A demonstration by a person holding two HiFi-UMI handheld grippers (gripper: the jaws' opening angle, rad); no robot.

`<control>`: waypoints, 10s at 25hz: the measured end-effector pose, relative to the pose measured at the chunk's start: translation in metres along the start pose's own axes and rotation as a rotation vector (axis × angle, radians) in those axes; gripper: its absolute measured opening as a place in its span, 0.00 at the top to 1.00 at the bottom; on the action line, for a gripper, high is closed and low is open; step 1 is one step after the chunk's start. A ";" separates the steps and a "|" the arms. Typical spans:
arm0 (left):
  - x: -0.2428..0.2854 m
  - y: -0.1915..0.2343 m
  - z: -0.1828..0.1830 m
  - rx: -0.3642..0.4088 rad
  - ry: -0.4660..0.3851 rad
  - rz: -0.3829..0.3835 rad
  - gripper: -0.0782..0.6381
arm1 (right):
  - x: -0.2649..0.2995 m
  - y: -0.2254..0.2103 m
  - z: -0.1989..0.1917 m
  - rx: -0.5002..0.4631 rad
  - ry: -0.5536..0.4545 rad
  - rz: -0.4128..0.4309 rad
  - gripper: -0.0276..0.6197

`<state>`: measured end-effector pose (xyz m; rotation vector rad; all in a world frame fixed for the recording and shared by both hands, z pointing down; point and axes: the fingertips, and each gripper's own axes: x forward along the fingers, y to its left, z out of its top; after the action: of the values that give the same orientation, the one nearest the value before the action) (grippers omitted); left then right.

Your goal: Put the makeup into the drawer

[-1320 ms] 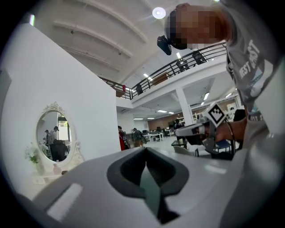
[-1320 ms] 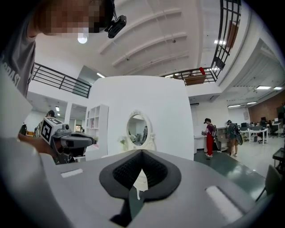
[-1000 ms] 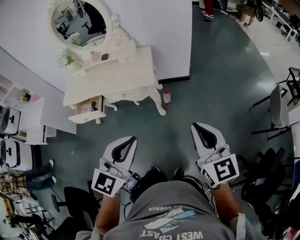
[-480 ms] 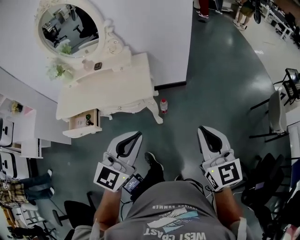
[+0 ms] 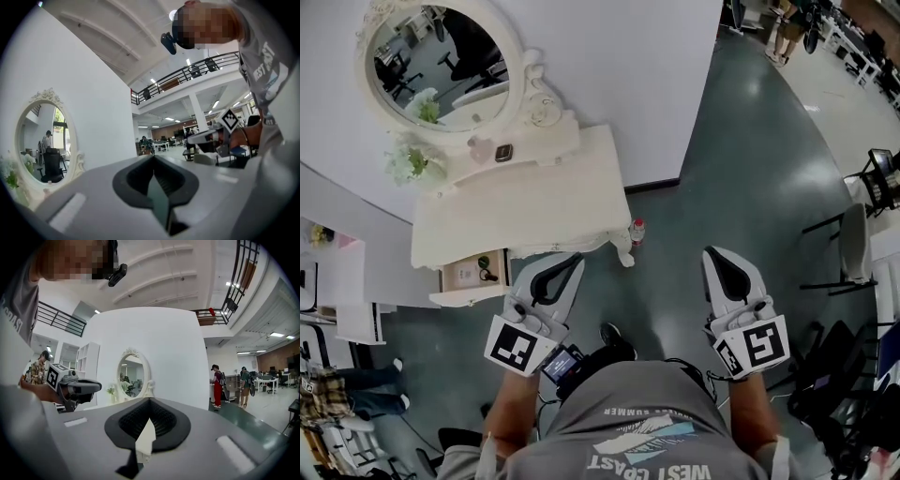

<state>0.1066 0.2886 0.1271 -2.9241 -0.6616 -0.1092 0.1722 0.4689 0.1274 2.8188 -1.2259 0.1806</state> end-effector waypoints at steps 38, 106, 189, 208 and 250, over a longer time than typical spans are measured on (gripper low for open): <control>-0.169 0.322 -0.075 -0.079 0.120 0.816 0.89 | 0.458 0.188 0.036 -0.156 0.028 0.669 0.95; -0.196 0.326 -0.265 -0.397 0.330 1.056 0.89 | 0.744 0.289 -0.267 -0.690 0.629 0.795 0.35; -0.283 0.293 -0.275 -0.426 0.301 1.158 0.89 | 0.756 0.294 -0.251 -0.544 0.593 0.543 0.40; -0.256 0.319 -0.281 -0.431 0.297 1.128 0.89 | 0.772 0.295 -0.262 -0.522 0.602 0.703 0.35; -0.271 0.307 -0.278 -0.416 0.287 1.143 0.89 | 0.715 0.322 -0.249 -0.344 0.603 0.662 0.40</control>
<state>-0.0153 -0.1430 0.3364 -3.0369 1.1896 -0.5484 0.4001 -0.2427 0.4718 1.7813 -1.7330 0.7021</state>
